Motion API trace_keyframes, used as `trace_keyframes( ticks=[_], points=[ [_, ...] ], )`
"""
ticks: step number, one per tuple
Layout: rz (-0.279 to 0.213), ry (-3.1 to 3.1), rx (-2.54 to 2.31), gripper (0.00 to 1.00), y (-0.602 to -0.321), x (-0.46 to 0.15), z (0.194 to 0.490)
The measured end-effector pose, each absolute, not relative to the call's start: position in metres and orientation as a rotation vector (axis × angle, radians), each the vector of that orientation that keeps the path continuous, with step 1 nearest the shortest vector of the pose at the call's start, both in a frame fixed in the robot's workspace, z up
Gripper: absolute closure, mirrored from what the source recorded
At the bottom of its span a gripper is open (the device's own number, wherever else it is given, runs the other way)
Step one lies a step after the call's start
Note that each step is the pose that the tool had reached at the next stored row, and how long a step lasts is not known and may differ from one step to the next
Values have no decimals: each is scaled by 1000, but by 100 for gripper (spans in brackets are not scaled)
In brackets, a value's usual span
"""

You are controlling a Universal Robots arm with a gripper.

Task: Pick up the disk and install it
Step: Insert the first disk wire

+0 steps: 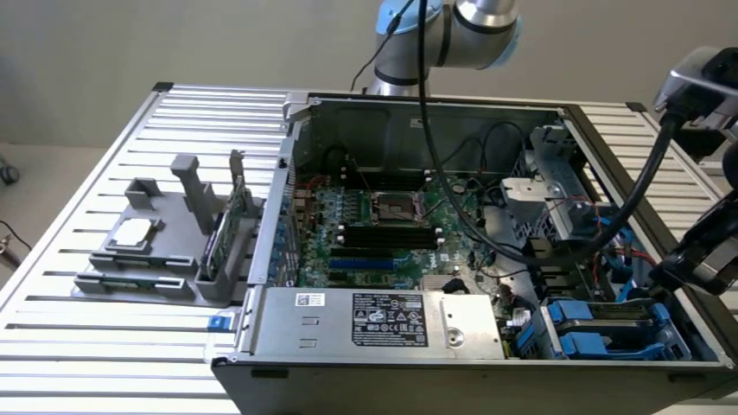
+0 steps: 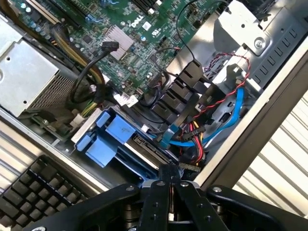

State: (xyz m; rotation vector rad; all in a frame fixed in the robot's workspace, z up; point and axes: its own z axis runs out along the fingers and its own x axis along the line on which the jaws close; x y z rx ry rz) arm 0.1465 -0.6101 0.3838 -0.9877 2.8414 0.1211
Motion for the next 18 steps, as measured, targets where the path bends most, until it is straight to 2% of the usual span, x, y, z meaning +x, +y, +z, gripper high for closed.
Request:
trace_keyframes(
  ticks=[18],
  points=[
    [116,2923,-658,89,-610,146,384]
  ],
)
